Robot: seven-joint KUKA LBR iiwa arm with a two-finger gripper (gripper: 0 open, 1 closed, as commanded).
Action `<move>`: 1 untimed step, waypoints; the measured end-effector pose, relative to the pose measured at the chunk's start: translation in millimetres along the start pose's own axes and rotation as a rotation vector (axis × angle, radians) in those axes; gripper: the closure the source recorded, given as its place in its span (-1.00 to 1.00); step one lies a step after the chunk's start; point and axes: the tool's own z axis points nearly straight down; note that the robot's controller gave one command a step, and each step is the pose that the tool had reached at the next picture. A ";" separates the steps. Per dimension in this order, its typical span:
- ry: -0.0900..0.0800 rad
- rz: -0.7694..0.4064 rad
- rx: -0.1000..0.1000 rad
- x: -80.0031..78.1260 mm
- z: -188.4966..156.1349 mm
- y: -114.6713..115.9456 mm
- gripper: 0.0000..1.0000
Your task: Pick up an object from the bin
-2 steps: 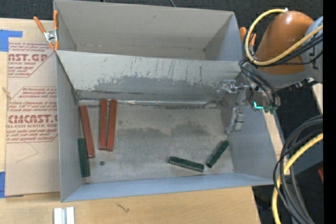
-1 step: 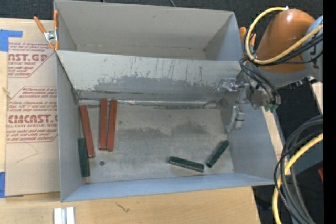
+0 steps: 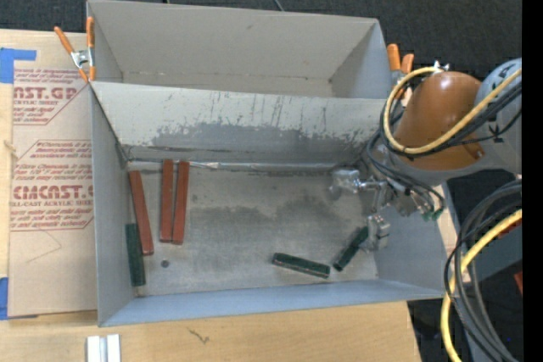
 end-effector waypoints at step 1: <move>0.008 -0.150 -0.006 16.7 14.3 8.7 -1.00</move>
Offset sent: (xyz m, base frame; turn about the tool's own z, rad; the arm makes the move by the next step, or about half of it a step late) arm -0.0202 0.0031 -0.0058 -0.1934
